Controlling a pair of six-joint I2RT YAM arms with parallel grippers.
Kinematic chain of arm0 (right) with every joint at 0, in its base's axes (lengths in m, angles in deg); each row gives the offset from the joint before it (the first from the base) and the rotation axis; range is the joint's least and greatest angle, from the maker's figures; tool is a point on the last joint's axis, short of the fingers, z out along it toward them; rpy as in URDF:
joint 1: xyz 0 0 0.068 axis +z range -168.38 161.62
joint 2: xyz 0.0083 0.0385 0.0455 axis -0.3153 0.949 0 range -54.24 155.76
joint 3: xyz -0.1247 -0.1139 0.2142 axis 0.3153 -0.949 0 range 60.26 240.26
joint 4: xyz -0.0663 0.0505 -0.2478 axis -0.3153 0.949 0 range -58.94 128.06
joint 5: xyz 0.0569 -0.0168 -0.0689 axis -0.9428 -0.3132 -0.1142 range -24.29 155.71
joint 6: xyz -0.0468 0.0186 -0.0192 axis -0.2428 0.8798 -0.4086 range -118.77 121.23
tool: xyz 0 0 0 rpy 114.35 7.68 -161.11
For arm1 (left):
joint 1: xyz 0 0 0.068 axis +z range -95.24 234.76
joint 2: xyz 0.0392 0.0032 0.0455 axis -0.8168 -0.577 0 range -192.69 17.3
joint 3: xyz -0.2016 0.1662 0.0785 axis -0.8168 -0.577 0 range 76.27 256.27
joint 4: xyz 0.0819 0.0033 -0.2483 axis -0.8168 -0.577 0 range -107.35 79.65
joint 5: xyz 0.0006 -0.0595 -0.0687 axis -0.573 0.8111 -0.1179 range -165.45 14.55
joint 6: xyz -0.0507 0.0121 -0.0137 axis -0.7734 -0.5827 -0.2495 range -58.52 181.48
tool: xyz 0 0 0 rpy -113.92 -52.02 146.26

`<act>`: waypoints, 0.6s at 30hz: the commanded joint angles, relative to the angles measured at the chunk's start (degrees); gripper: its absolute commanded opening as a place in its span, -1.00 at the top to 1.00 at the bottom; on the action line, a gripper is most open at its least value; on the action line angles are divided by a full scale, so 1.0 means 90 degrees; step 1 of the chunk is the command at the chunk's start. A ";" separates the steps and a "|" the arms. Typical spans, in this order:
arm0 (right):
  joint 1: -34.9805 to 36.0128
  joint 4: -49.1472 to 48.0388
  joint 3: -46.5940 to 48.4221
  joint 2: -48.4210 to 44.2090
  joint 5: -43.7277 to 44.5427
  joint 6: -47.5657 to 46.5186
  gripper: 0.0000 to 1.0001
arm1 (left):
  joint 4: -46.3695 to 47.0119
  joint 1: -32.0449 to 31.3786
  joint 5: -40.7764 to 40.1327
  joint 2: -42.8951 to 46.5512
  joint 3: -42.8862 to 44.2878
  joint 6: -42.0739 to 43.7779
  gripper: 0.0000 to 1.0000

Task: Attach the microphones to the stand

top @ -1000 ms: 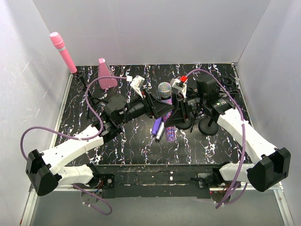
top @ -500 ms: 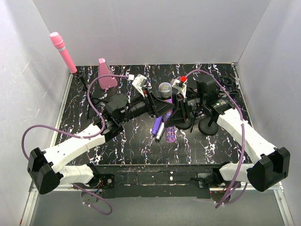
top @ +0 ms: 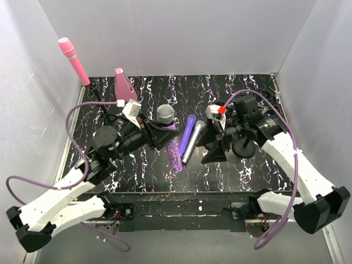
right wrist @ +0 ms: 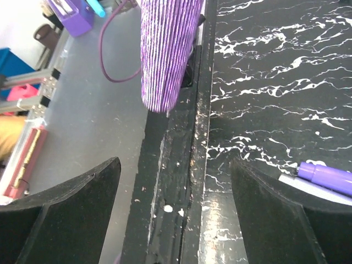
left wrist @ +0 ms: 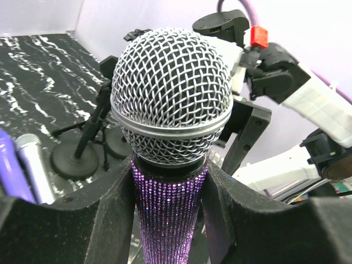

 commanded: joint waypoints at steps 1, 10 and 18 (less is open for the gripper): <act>-0.0208 0.1883 0.0465 -0.0357 0.0208 -0.2213 -0.76 | -0.1139 0.0038 -0.0444 0.0696 -0.0017 0.0715 1.00; -0.1467 0.3400 0.0954 -0.0757 -0.0818 -0.3788 -0.77 | -0.1697 0.0038 -0.0562 0.1294 -0.0310 0.1234 1.00; -0.2151 0.3927 0.1705 -0.0866 0.0012 -0.3963 -0.81 | -0.1610 0.0038 -0.0387 0.1011 -0.0427 0.1429 1.00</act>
